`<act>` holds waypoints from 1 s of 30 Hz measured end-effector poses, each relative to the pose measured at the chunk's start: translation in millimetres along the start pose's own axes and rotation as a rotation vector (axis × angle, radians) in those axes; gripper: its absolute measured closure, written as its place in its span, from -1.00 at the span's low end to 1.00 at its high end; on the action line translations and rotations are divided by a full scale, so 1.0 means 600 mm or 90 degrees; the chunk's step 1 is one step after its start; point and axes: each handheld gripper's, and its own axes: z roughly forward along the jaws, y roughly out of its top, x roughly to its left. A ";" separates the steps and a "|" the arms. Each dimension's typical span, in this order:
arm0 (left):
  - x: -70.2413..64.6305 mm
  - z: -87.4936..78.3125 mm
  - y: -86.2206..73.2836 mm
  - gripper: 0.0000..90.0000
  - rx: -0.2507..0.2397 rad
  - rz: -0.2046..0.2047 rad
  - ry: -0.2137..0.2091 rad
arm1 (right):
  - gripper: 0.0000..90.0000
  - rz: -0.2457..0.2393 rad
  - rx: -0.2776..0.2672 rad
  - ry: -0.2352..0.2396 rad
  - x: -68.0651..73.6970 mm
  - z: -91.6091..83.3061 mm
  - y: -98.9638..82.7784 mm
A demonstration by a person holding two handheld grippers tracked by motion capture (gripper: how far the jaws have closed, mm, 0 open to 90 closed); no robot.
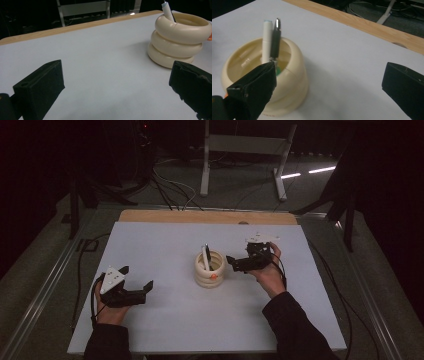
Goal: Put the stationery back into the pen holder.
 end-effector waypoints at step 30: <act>0.008 -0.008 0.000 -1.00 -0.010 -0.021 0.026 | -1.00 0.017 -0.009 -0.039 -0.035 -0.062 -0.067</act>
